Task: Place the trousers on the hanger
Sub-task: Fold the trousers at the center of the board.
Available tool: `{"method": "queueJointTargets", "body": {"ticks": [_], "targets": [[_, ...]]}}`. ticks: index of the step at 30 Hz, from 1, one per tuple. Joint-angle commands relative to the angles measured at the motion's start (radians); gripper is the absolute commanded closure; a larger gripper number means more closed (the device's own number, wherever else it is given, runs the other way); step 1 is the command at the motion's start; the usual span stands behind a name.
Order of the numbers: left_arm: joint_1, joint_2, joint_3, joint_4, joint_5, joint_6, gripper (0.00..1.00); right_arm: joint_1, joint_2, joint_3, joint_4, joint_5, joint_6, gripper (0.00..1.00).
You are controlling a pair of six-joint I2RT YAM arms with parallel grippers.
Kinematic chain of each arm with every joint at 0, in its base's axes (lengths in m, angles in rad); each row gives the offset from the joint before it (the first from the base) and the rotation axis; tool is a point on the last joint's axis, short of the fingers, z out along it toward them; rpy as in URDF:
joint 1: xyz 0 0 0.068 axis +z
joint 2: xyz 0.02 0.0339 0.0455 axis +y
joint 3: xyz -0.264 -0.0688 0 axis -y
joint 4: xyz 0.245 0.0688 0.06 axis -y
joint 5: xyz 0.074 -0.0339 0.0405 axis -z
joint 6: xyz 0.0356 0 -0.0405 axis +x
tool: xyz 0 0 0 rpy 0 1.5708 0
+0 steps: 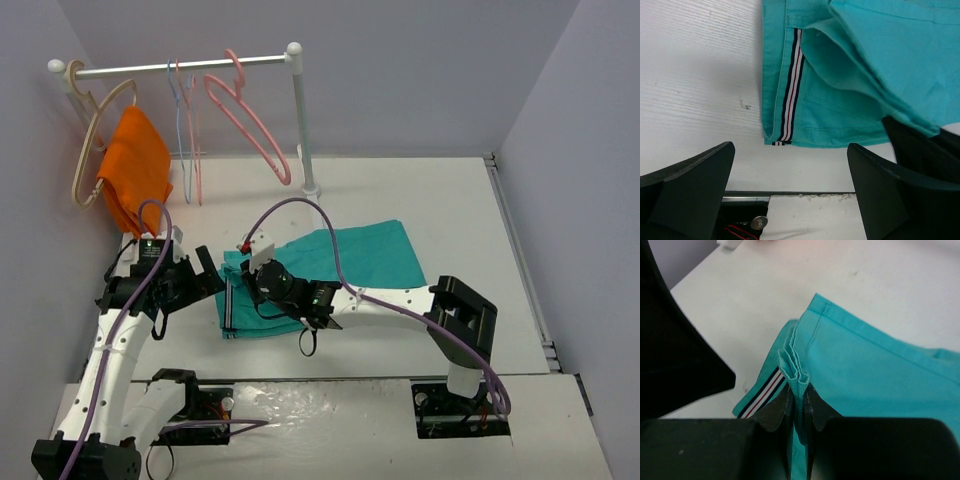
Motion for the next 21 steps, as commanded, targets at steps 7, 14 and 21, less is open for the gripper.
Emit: {"method": "queueJointTargets", "body": {"ticks": [7, 14, 21], "targets": [[0.008, -0.003, 0.087, 0.010, -0.041, 0.004, 0.05, -0.021, -0.089, 0.113, 0.049, 0.308, 0.081, 1.00], [0.010, -0.009, 0.058, 0.008, -0.068, 0.019, 0.05, 0.043, 0.055, 0.055, 0.016, 0.047, 0.075, 1.00], [0.019, -0.012, 0.037, 0.016, -0.087, 0.019, 0.05, 0.135, 0.148, 0.071, -0.079, -0.140, 0.012, 1.00]]}}
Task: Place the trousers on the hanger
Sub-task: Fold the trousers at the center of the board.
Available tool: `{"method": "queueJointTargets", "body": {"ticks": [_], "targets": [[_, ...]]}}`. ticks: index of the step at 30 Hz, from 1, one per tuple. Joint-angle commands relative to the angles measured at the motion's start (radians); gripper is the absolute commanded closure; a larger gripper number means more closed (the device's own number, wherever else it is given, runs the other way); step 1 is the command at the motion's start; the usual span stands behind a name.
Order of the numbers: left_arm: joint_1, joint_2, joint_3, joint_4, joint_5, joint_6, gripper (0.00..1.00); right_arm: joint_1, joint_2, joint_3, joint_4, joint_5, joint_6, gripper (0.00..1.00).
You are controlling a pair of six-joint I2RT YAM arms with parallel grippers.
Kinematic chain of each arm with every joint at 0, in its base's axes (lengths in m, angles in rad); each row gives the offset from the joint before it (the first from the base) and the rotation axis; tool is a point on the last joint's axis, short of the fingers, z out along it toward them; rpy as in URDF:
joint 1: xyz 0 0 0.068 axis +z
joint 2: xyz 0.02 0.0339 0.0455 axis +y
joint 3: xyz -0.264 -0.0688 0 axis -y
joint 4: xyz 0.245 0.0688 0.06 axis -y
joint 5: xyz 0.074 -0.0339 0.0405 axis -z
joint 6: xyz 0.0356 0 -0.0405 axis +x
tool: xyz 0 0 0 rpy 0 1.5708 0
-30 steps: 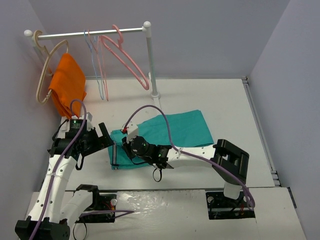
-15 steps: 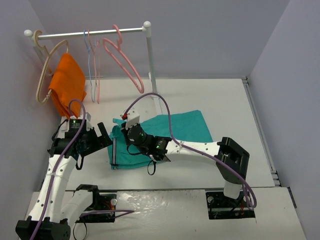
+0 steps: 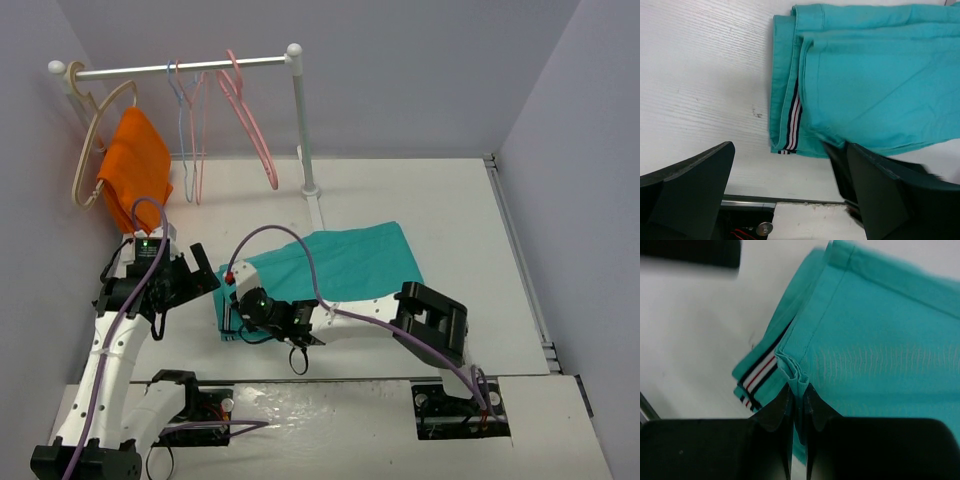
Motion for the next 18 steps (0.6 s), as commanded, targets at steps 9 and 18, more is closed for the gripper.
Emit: {"method": "queueJointTargets", "body": {"ticks": [9, 18], "targets": [[0.013, 0.006, -0.014, 0.066, -0.018, -0.016, 0.06, 0.064, -0.014, 0.013, -0.104, -0.244, -0.035, 0.90], [0.013, 0.059, -0.122, 0.179, 0.008, -0.060, 0.17, 0.063, -0.053, -0.028, -0.082, -0.239, -0.029, 0.53]]}}
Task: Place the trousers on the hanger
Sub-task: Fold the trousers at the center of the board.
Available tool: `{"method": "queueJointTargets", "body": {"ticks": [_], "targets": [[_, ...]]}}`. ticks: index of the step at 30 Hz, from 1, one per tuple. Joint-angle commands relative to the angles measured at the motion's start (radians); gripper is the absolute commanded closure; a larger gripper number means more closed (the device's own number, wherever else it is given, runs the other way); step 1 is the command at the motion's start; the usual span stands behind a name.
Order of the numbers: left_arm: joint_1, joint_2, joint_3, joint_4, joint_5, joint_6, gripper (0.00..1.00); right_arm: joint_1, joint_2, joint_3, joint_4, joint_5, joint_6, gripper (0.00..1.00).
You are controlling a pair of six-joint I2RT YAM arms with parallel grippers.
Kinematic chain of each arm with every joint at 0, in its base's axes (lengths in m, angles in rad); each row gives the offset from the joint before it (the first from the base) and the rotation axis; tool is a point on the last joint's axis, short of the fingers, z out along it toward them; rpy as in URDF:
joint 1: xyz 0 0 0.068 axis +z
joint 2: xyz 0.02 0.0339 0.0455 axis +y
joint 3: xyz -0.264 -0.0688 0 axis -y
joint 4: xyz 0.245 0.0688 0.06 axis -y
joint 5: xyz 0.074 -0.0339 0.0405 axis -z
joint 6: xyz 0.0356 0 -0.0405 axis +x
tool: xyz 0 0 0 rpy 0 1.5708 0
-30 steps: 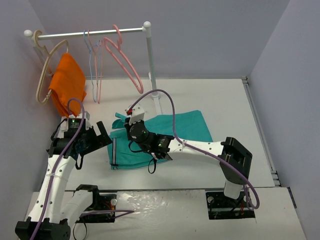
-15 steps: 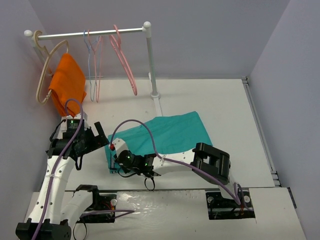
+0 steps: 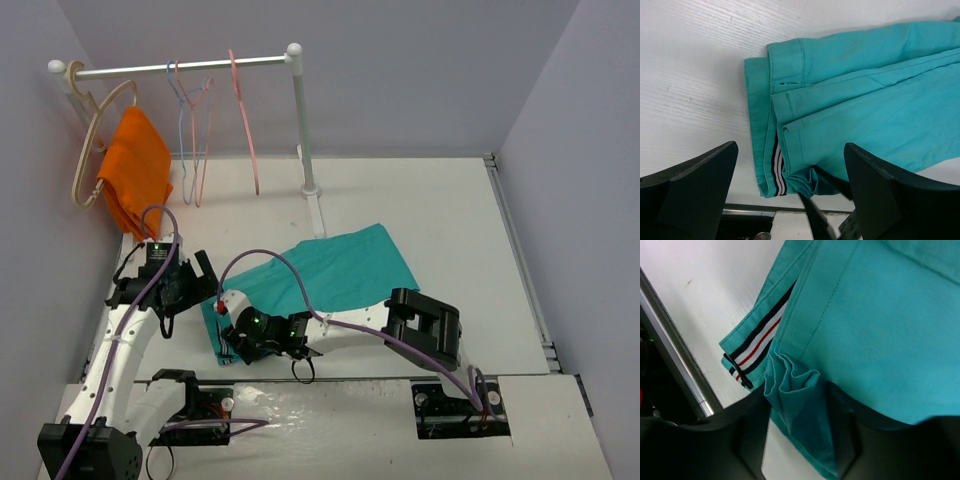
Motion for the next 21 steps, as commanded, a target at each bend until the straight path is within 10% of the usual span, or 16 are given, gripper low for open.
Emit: {"method": "queueJointTargets", "body": {"ticks": [1, 8, 13, 16, 21], "targets": [[0.007, 0.035, -0.026, 0.097, 0.012, -0.032, 0.18, 0.003, -0.118, -0.016, 0.012, -0.019, -0.008, 0.48], [0.007, 0.059, -0.052, 0.160, 0.043, -0.043, 0.33, -0.032, -0.336, -0.069, -0.068, 0.055, -0.027, 0.29], [0.004, 0.041, -0.035, 0.168, 0.069, -0.052, 0.66, -0.207, -0.484, -0.187, -0.108, 0.018, 0.028, 0.29], [-0.008, 0.019, -0.016, 0.178, 0.082, -0.072, 0.86, -0.325, -0.542, -0.256, -0.107, -0.033, 0.064, 0.37], [-0.110, 0.015, -0.068, 0.302, 0.097, -0.173, 0.91, -0.460, -0.556, -0.380, -0.038, -0.145, 0.139, 0.63]]}}
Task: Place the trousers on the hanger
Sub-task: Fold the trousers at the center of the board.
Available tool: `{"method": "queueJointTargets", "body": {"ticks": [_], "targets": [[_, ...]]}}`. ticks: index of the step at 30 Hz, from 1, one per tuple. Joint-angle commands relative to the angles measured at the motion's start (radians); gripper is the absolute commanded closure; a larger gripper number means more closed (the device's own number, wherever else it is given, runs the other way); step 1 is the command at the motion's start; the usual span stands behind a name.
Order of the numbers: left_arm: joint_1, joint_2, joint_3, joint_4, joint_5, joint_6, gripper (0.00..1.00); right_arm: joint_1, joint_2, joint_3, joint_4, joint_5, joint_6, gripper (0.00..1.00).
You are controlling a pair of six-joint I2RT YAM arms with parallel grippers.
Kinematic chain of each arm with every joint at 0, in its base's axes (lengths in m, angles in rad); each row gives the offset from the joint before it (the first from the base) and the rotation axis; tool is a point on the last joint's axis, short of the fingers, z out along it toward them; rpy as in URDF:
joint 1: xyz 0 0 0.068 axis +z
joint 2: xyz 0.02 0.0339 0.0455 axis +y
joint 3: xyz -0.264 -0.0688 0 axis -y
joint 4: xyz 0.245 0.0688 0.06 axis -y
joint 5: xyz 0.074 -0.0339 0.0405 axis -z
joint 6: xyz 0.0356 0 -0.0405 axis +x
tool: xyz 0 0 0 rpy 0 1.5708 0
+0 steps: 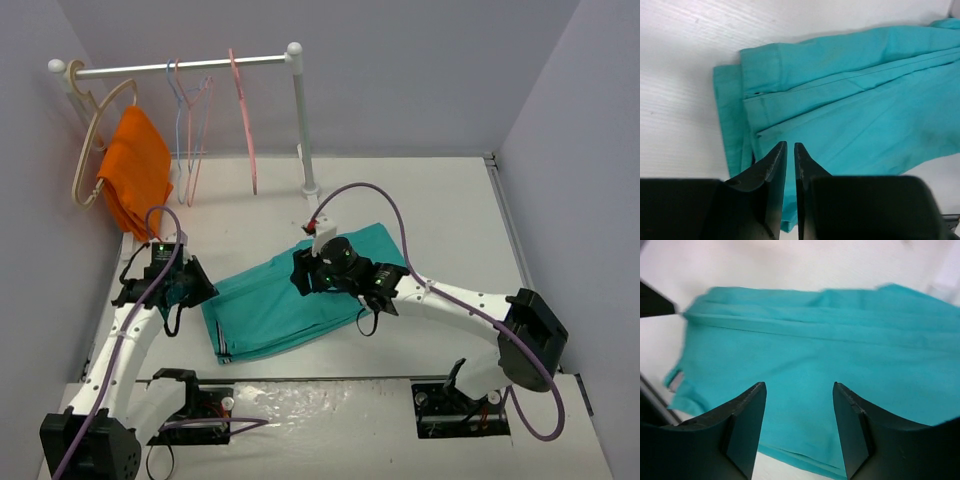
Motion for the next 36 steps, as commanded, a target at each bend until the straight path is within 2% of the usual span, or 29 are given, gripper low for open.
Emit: {"method": "queueJointTargets", "body": {"ticks": [1, 3, 7, 12, 18, 23, 26, 28, 32, 36], "targets": [[-0.108, 0.009, -0.005, 0.171, 0.018, -0.118, 0.91, -0.083, -0.008, -0.105, 0.075, -0.108, 0.091, 0.67], [-0.150, 0.042, -0.034, 0.213, -0.003, -0.138, 0.92, -0.114, 0.005, -0.160, 0.115, -0.113, 0.116, 0.71], [-0.152, 0.136, -0.120, 0.263, -0.095, -0.175, 0.94, -0.200, 0.054, -0.269, 0.203, -0.101, 0.207, 0.73], [-0.145, 0.235, -0.152, 0.309, -0.204, -0.199, 0.95, -0.225, 0.075, -0.350, 0.109, 0.034, 0.314, 0.73], [-0.130, 0.395, -0.089, 0.382, -0.260, -0.182, 0.95, -0.266, 0.000, -0.422, 0.030, 0.088, 0.414, 0.71], [-0.129, 0.521, -0.001, 0.477, -0.203, -0.141, 0.95, -0.303, -0.101, -0.451, -0.052, 0.119, 0.437, 0.68], [-0.140, 0.490, 0.041, 0.489, -0.149, -0.130, 0.93, -0.310, -0.180, -0.456, -0.076, 0.110, 0.407, 0.66], [-0.151, 0.392, 0.039, 0.477, -0.124, -0.132, 0.90, -0.310, -0.224, -0.443, -0.088, 0.076, 0.372, 0.63], [-0.153, 0.172, -0.043, 0.485, -0.065, -0.165, 0.73, -0.310, -0.358, -0.385, -0.107, -0.006, 0.295, 0.52], [-0.154, 0.041, -0.165, 0.493, -0.001, -0.215, 0.71, -0.307, -0.422, -0.349, -0.110, -0.067, 0.253, 0.48]]}}
